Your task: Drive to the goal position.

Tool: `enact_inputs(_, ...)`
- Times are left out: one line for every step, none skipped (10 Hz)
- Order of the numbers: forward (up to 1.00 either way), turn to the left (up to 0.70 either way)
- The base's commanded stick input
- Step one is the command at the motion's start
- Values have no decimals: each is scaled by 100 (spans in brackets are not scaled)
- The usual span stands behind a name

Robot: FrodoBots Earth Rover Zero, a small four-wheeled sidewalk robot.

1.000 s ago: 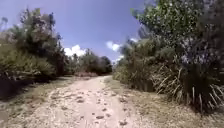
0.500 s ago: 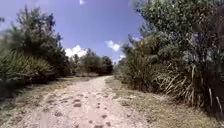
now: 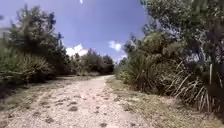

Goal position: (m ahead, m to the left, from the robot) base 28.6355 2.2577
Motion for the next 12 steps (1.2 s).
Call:
enact_inputs(50,0)
enact_inputs(50,0)
enact_inputs(50,0)
enact_inputs(50,0)
enact_inputs(50,0)
enact_inputs(50,0)
enact_inputs(50,0)
enact_inputs(50,0)
enact_inputs(50,0)
enact_inputs(50,0)
enact_inputs(50,0)
enact_inputs(50,8)
